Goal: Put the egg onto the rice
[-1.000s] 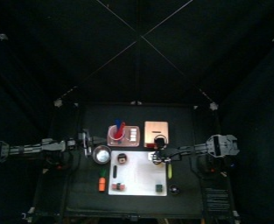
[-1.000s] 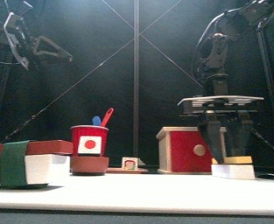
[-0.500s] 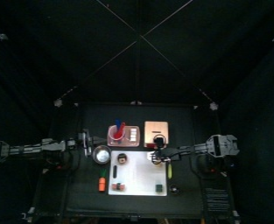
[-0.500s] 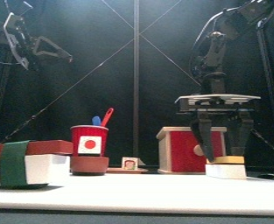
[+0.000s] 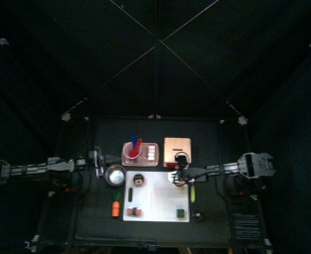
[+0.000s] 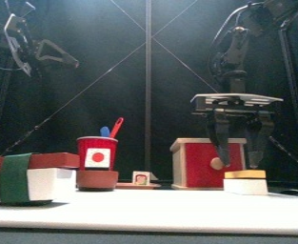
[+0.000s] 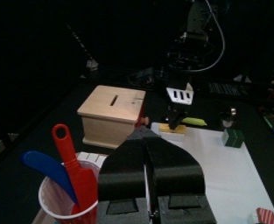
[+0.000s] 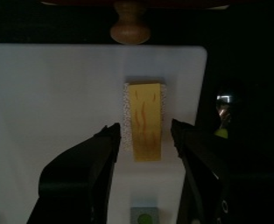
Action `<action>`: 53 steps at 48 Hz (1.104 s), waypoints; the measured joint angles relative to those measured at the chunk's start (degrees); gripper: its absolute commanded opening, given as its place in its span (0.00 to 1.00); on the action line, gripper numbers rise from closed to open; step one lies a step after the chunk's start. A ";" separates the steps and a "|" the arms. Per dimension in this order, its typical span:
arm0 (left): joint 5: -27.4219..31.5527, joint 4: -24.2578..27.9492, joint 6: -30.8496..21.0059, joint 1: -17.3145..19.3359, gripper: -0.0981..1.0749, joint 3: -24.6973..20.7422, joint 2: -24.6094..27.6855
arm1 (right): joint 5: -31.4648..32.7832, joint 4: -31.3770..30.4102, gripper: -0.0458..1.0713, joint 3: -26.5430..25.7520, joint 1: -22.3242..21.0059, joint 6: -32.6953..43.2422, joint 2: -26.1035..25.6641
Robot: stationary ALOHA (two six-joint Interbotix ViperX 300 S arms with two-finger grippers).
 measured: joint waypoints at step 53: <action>0.00 -0.44 0.09 0.00 0.13 0.26 0.00 | 7.03 1.14 0.62 -8.79 4.39 0.00 3.60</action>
